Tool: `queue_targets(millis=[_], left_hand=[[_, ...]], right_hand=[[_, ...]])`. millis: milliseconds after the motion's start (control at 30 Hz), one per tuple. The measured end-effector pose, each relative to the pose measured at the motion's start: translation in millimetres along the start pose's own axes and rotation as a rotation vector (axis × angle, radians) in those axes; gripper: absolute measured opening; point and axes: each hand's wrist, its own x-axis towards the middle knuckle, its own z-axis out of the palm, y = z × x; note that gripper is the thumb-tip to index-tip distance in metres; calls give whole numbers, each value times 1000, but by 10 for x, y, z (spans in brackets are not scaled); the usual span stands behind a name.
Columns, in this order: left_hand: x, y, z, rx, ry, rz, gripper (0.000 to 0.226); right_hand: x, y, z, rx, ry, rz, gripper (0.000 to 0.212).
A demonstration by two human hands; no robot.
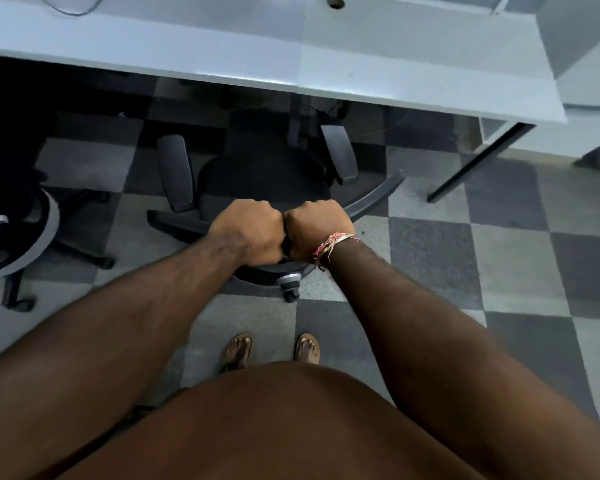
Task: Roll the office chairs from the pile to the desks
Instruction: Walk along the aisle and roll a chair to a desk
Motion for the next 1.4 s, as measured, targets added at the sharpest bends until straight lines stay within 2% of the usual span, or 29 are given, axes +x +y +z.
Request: queue_targets(millis=[433,667,1100,1400], left_hand=[[-62,71,-18,72,16,280,30],[57,379,-122,122,36,480,31],[639,1454,-429,270,108,861,34],[1218,2529,-751,327,139,991,28]], right_hand=[[-421,-282,43,43,-36,292,24],[-798,-229,119,36,-68,484,22],[-1653,234,295,105,-63,885,19],[-2266,1042,498,127,-53,1094,20]])
